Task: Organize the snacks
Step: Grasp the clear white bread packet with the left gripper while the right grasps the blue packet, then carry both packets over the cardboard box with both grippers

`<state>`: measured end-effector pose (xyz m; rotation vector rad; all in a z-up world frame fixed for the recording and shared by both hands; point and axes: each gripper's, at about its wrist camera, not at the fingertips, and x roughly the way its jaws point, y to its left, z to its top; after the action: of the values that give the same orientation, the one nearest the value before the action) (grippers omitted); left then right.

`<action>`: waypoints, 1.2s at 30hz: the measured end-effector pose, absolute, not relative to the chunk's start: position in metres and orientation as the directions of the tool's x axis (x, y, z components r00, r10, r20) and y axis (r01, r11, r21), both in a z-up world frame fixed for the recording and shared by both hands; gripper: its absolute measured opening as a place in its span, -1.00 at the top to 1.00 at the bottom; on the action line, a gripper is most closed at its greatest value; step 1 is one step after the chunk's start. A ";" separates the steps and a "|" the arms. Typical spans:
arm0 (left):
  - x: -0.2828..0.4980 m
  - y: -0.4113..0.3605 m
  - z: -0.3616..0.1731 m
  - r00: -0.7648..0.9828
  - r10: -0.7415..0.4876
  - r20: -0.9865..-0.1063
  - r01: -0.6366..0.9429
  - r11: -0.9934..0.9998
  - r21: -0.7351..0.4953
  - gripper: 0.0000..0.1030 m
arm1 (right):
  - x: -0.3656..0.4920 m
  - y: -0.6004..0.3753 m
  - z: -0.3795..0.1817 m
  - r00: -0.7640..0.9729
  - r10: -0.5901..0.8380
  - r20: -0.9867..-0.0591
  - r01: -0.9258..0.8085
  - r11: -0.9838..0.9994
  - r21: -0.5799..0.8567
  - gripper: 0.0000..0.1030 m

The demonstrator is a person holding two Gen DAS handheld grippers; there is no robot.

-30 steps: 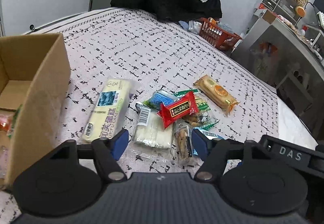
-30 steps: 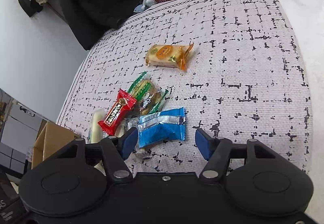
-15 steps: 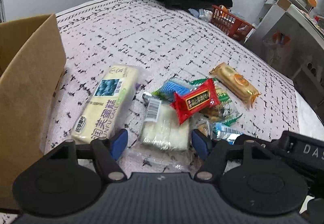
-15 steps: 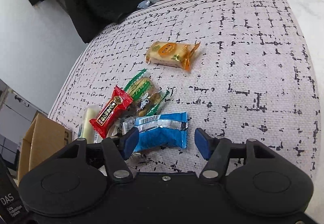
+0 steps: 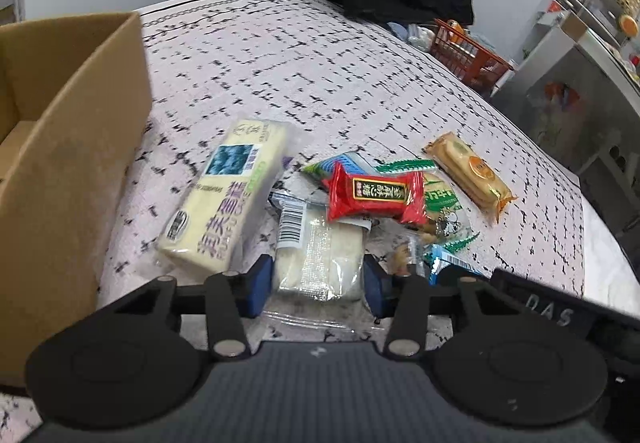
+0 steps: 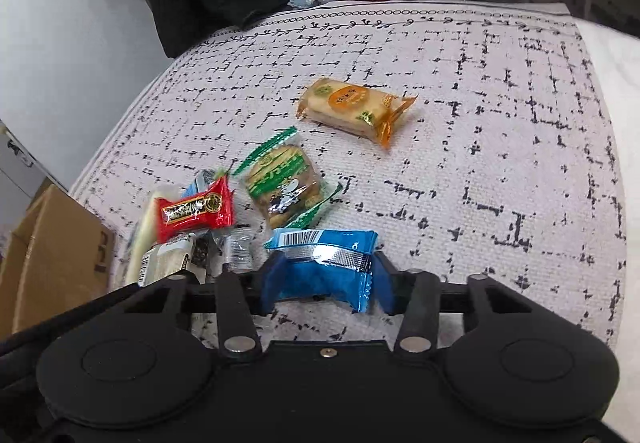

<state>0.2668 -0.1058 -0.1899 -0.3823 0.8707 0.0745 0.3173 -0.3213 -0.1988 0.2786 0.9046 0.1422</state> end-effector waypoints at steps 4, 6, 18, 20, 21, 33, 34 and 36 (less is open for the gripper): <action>0.259 -0.103 -0.179 0.657 -0.093 -0.749 -0.222 0.925 -0.310 0.10 | 0.311 -0.325 -0.191 0.611 0.252 -0.751 0.008 0.946 0.324 0.33; 0.254 -0.103 -0.172 0.666 -0.096 -0.739 -0.212 0.926 -0.311 0.10 | 0.307 -0.324 -0.186 0.618 0.253 -0.745 0.005 0.946 0.326 0.37; 0.233 -0.089 -0.129 0.717 -0.097 -0.691 -0.219 0.909 -0.355 0.10 | 0.286 -0.310 -0.121 0.681 0.270 -0.680 -0.042 0.942 0.333 0.44; 0.231 -0.085 -0.119 0.726 -0.095 -0.681 -0.222 0.905 -0.363 0.10 | 0.284 -0.305 -0.110 0.689 0.271 -0.672 -0.060 0.945 0.320 0.45; 0.230 -0.084 -0.115 0.733 -0.096 -0.674 -0.220 0.904 -0.367 0.10 | 0.284 -0.303 -0.105 0.692 0.274 -0.668 -0.068 0.946 0.318 0.45; 0.213 -0.064 -0.073 0.791 -0.089 -0.606 -0.205 0.894 -0.399 0.10 | 0.269 -0.278 -0.062 0.732 0.308 -0.607 -0.134 0.939 0.315 0.47; 0.211 -0.063 -0.070 0.795 -0.088 -0.601 -0.203 0.894 -0.400 0.10 | 0.268 -0.276 -0.059 0.734 0.310 -0.604 -0.136 0.939 0.317 0.47; 0.207 -0.059 -0.065 0.800 -0.087 -0.593 -0.202 0.893 -0.403 0.10 | 0.263 -0.271 -0.055 0.738 0.313 -0.598 -0.141 0.938 0.317 0.47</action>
<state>0.2068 -0.0585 -0.0655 -0.4720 0.6461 0.0642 0.2634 -0.2706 -0.0548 0.2595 0.6988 0.2525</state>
